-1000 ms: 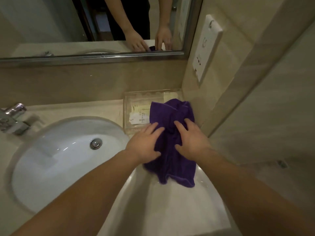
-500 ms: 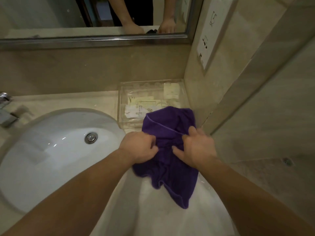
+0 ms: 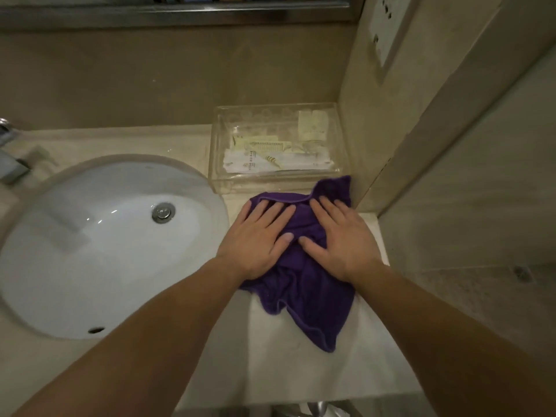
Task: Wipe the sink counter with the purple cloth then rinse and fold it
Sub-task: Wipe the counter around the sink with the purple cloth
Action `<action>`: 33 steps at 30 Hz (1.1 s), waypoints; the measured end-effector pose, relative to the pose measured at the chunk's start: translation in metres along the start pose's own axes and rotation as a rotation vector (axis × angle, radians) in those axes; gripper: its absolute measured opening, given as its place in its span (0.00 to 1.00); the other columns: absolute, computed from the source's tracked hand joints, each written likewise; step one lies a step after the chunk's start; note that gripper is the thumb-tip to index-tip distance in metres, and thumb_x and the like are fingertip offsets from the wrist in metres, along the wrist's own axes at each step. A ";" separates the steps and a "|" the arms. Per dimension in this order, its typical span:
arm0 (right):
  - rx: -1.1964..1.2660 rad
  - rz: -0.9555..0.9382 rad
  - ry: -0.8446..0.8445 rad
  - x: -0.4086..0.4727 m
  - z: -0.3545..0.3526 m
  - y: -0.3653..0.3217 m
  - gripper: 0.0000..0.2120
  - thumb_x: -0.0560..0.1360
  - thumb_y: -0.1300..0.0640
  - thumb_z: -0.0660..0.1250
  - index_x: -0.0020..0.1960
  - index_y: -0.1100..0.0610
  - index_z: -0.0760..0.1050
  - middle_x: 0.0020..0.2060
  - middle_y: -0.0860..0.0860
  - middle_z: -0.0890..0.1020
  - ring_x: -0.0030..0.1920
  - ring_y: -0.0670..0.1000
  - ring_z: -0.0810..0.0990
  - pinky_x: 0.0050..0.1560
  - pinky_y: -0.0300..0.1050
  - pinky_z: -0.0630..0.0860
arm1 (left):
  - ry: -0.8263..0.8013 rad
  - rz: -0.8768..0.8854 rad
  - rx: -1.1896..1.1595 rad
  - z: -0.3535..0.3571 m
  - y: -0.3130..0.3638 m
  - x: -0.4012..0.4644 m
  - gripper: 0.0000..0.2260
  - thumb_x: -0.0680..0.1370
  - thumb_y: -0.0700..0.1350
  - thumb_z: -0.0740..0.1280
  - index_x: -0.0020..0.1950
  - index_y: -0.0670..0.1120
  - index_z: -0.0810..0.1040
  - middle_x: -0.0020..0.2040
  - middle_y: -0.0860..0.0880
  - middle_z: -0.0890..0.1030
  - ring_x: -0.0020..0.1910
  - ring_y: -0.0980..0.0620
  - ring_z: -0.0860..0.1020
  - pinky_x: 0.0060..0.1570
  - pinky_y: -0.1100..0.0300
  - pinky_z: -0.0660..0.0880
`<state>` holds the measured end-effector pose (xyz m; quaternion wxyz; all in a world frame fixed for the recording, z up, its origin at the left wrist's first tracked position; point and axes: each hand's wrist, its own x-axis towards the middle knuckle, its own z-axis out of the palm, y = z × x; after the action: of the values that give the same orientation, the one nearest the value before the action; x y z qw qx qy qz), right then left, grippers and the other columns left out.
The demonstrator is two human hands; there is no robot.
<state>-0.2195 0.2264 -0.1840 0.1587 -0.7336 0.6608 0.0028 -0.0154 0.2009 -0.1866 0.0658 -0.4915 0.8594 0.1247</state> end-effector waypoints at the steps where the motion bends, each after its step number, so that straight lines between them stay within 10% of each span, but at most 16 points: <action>1: -0.011 -0.014 0.002 -0.001 0.000 0.001 0.44 0.71 0.27 0.42 0.82 0.46 0.45 0.82 0.48 0.55 0.81 0.54 0.53 0.80 0.52 0.50 | 0.004 0.013 0.033 0.001 -0.002 -0.001 0.31 0.80 0.64 0.36 0.82 0.57 0.42 0.83 0.51 0.51 0.82 0.46 0.47 0.79 0.47 0.41; 12: -0.137 -0.217 0.024 -0.018 0.003 0.008 0.45 0.72 0.24 0.47 0.78 0.51 0.64 0.79 0.56 0.60 0.80 0.57 0.54 0.80 0.60 0.49 | 0.017 0.054 0.073 0.010 -0.001 -0.034 0.31 0.81 0.65 0.43 0.81 0.57 0.40 0.83 0.51 0.49 0.81 0.44 0.45 0.77 0.53 0.37; 19: -0.004 -0.145 0.001 -0.043 0.014 -0.002 0.46 0.69 0.23 0.44 0.82 0.44 0.46 0.82 0.53 0.52 0.81 0.55 0.48 0.80 0.53 0.42 | 0.041 0.077 0.121 0.021 0.002 -0.056 0.31 0.80 0.66 0.41 0.81 0.59 0.41 0.83 0.53 0.50 0.81 0.40 0.45 0.79 0.44 0.38; 33: 0.068 -0.031 0.120 -0.105 0.041 -0.020 0.41 0.71 0.24 0.45 0.79 0.41 0.59 0.80 0.48 0.60 0.80 0.53 0.54 0.79 0.62 0.44 | 0.050 0.126 0.062 0.037 0.017 -0.102 0.30 0.82 0.64 0.47 0.82 0.59 0.42 0.83 0.54 0.49 0.81 0.43 0.44 0.79 0.50 0.40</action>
<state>-0.2046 0.3398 -0.1963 0.1436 -0.7367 0.6575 -0.0663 0.0211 0.3040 -0.1956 0.0518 -0.4371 0.8934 0.0896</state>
